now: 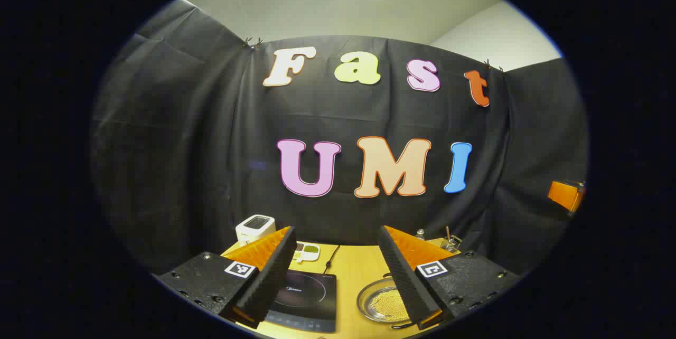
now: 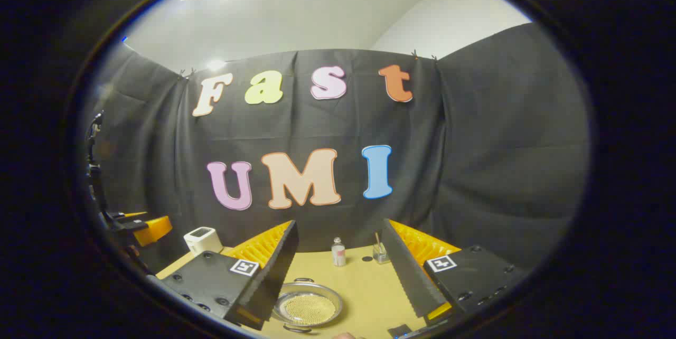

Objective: First push the handle of the pot to place it horizontally, then grasp the pot with both hands and set it on the induction cooktop.

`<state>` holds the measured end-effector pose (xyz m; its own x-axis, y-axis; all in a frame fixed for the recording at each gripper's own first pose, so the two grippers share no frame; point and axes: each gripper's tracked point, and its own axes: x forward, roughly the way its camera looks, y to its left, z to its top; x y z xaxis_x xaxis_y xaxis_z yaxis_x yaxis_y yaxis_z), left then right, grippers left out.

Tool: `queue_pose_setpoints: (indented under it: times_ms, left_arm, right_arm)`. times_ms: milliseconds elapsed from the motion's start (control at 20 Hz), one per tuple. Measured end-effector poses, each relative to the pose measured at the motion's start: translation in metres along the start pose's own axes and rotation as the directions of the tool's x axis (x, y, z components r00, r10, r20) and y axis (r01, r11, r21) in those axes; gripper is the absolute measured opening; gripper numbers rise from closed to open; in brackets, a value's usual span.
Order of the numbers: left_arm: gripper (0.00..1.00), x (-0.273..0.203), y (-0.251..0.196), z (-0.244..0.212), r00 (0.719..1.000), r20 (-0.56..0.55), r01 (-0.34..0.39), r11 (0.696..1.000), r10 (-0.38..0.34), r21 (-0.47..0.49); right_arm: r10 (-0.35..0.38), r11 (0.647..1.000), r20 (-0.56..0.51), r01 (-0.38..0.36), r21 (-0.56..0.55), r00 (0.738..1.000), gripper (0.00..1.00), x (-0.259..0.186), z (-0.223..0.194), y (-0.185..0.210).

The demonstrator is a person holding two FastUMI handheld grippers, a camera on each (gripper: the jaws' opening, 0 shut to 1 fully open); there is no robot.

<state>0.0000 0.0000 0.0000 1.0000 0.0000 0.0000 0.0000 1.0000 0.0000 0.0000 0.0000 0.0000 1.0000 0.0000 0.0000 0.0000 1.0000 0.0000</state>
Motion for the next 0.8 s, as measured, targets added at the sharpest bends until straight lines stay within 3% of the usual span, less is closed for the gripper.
queue_pose_setpoints:
  times_ms: [150,300,600,800]
  left_arm:
    - [0.95,-0.001,0.004,0.013,0.999,0.034,-0.019,1.0,0.019,-0.004]
    - [0.92,-0.002,0.0,0.017,0.998,0.058,-0.021,1.0,0.021,-0.006]
    - [0.95,0.004,-0.019,0.011,0.999,0.047,0.022,0.999,-0.021,-0.026]
    - [0.92,0.014,-0.03,0.008,0.998,0.04,0.046,0.997,-0.043,-0.061]
  right_arm:
    - [0.018,1.0,0.009,-0.018,0.01,1.0,0.92,0.003,0.007,-0.003]
    - [-0.011,1.0,0.014,0.011,-0.005,1.0,0.92,0.003,0.009,-0.019]
    - [-0.059,0.998,-0.008,0.059,0.016,0.998,0.92,0.007,0.002,-0.044]
    - [-0.088,0.996,-0.028,0.088,0.009,0.996,0.92,0.01,-0.007,-0.059]
